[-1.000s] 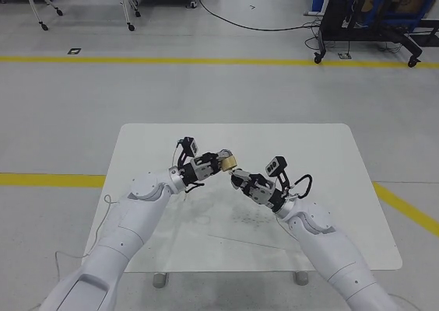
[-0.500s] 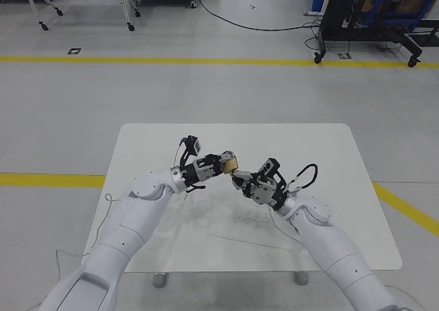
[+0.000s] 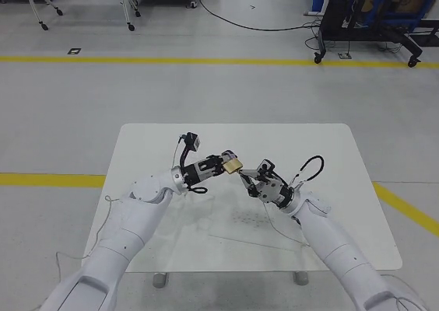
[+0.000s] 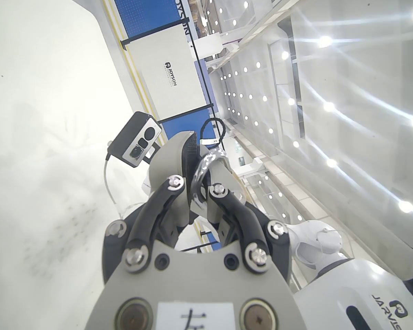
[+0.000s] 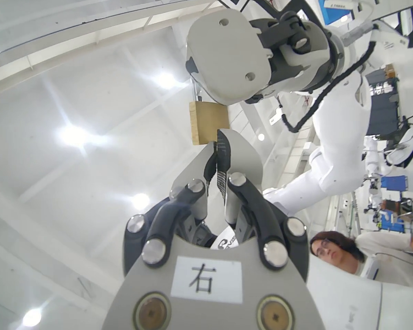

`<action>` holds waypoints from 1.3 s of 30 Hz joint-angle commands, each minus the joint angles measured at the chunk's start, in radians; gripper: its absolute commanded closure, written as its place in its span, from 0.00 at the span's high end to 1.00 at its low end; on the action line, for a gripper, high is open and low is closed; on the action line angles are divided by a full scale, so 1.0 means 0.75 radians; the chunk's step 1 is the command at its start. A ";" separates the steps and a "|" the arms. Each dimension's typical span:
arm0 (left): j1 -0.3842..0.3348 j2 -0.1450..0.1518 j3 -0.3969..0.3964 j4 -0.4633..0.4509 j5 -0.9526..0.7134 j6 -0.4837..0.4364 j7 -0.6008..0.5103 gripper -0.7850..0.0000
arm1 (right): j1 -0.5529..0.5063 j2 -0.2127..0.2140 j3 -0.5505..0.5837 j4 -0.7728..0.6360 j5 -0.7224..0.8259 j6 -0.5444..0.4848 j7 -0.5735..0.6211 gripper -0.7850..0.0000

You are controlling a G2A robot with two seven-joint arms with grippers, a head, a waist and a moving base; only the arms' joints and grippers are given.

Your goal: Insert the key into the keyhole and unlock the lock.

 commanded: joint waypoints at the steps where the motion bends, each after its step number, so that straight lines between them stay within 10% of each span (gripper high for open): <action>1: 0.008 0.002 0.000 -0.016 0.044 -0.017 0.033 0.00 | 0.017 -0.005 -0.005 0.033 0.006 0.004 0.018 0.00; 9: 0.030 0.009 -0.015 -0.055 0.088 -0.025 0.075 0.00 | 0.037 -0.009 0.009 0.068 -0.020 -0.057 0.038 0.05; 12: 0.035 0.012 -0.023 -0.061 0.083 -0.019 0.078 0.00 | 0.016 0.000 0.036 0.036 -0.078 -0.153 0.010 0.49; 14: 0.038 0.013 -0.027 -0.065 0.071 -0.007 0.073 0.00 | -0.001 0.012 0.055 0.002 -0.164 -0.217 -0.028 1.00; 22: 0.032 0.016 -0.031 -0.053 0.075 0.071 0.068 0.00 | -0.191 0.089 0.311 -0.244 -0.396 -0.477 -0.304 1.00; 28: 0.003 0.016 0.050 -0.057 0.429 0.210 0.223 0.00 | -0.456 0.133 0.500 -0.606 -0.771 -0.586 -0.799 1.00; 39: -0.118 -0.033 0.320 0.034 0.875 0.571 0.061 0.05 | -0.481 0.135 0.511 -0.643 -0.782 -0.574 -0.820 1.00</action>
